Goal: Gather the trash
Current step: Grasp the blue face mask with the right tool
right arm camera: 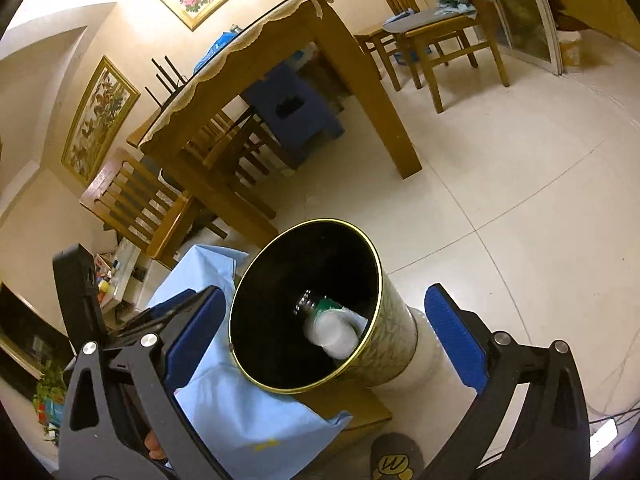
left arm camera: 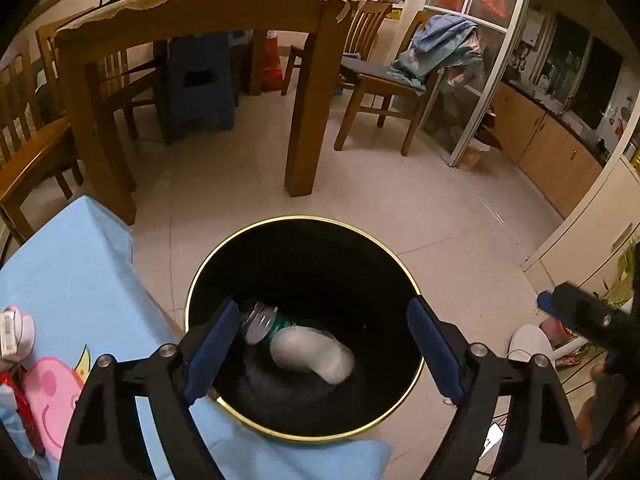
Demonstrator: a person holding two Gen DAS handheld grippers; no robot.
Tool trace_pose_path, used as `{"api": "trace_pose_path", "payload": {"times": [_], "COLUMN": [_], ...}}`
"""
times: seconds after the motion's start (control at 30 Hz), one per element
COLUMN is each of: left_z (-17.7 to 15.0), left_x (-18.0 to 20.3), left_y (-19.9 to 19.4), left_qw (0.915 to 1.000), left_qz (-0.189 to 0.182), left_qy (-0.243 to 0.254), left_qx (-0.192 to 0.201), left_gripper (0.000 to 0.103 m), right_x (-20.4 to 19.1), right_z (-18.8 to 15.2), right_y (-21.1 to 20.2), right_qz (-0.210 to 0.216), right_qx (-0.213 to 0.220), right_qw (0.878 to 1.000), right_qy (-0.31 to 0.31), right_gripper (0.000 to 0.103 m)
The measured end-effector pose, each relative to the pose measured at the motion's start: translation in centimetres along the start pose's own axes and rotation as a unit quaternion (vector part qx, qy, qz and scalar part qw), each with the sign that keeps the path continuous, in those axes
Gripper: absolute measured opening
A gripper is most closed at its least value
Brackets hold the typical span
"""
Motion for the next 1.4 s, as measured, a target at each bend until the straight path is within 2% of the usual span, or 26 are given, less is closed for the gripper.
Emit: {"api": "trace_pose_path", "payload": {"times": [0.1, 0.17, 0.27, 0.33, 0.37, 0.47, 0.53, 0.6, 0.7, 0.77, 0.87, 0.93, 1.1, 1.13, 1.17, 1.2, 1.23, 1.3, 1.4], "left_z": [-1.2, -3.1, -6.1, -9.2, -10.4, -14.7, -17.0, -18.8, -21.1, -22.2, -23.3, -23.7, -24.6, -24.8, -24.9, -24.9, -24.8, -24.8, -24.1], "left_x": [-0.5, -1.8, -4.7, -7.7, -9.1, -13.8, -17.2, -20.1, -23.9, -26.0, -27.9, -28.8, -30.1, -30.5, -30.8, -31.0, -31.1, -31.5, -32.1], "left_y": [-1.4, -4.2, -8.4, -11.7, -13.0, -16.7, -18.9, -20.9, -23.9, -25.6, -27.1, -27.7, -28.5, -28.7, -28.9, -28.9, -28.9, -29.0, -29.1], "left_qw": [0.9999, 0.9995, 0.9976, 0.994, 0.9922, 0.9839, 0.9771, 0.9715, 0.9594, 0.9536, 0.9507, 0.9495, 0.9483, 0.9482, 0.948, 0.9478, 0.9476, 0.9474, 0.9489], "left_qz": [0.012, 0.024, 0.062, 0.102, 0.117, 0.169, 0.196, 0.206, 0.234, 0.244, 0.24, 0.238, 0.229, 0.229, 0.228, 0.227, 0.225, 0.221, 0.208], "left_qy": [0.009, 0.014, 0.013, 0.0, -0.008, -0.039, -0.073, -0.108, -0.147, -0.163, -0.18, -0.186, -0.199, -0.2, -0.202, -0.204, -0.207, -0.212, -0.216], "left_qx": [0.0, 0.014, 0.028, 0.04, 0.041, 0.043, 0.041, 0.046, 0.059, 0.068, 0.08, 0.086, 0.092, 0.092, 0.092, 0.092, 0.092, 0.094, 0.098], "left_gripper": [0.084, 0.086, 0.095, 0.097, 0.097, 0.097, 0.097, 0.097, 0.097, 0.097, 0.097, 0.097, 0.097, 0.097, 0.097, 0.097, 0.097, 0.097, 0.097], "right_x": [-2.4, -4.9, -10.2, -14.0, -16.3, -23.8, -28.0, -31.9, -36.0, -38.2, -40.0, -40.8, -42.2, -42.3, -42.3, -42.3, -42.4, -42.4, -41.8], "right_z": [-0.5, -1.3, -3.7, -5.8, -7.0, -11.7, -13.5, -14.5, -14.9, -15.0, -16.3, -17.1, -19.0, -19.4, -19.7, -19.8, -20.0, -20.5, -19.8], "right_y": [-0.1, 0.3, 2.4, 4.6, 5.7, 9.0, 10.5, 11.4, 12.9, 14.6, 16.3, 17.6, 20.2, 20.3, 20.4, 20.0, 19.7, 18.7, 15.9], "right_qz": [0.013, 0.031, 0.049, 0.057, 0.07, 0.108, 0.122, 0.138, 0.134, 0.127, 0.122, 0.109, 0.096, 0.105, 0.106, 0.11, 0.124, 0.143, 0.166], "right_qx": [0.0, -0.01, -0.041, -0.071, -0.094, -0.162, -0.174, -0.163, -0.158, -0.159, -0.165, -0.167, -0.188, -0.196, -0.202, -0.206, -0.211, -0.221, -0.203], "right_qw": [1.0, 0.999, 0.994, 0.988, 0.982, 0.951, 0.935, 0.924, 0.915, 0.914, 0.913, 0.912, 0.905, 0.903, 0.902, 0.903, 0.901, 0.895, 0.901], "right_qy": [-0.015, -0.039, -0.086, -0.123, -0.148, -0.241, -0.283, -0.318, -0.346, -0.35, -0.353, -0.357, -0.37, -0.369, -0.367, -0.361, -0.358, -0.36, -0.346], "right_gripper": [0.098, 0.098, 0.098, 0.098, 0.098, 0.098, 0.098, 0.098, 0.098, 0.093, 0.084, 0.081, 0.059, 0.038, 0.025, 0.022, 0.015, 0.012, 0.011]}}
Point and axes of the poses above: each gripper's, at about its wrist camera, not at the fingertips, and y roughly the way its jaws point, x to its right, z to its top, the point moved 4 cm from there along y, roughly the way its jaws point, and after that the axes turned 3 degrees about -y, right-handed, at the moved point
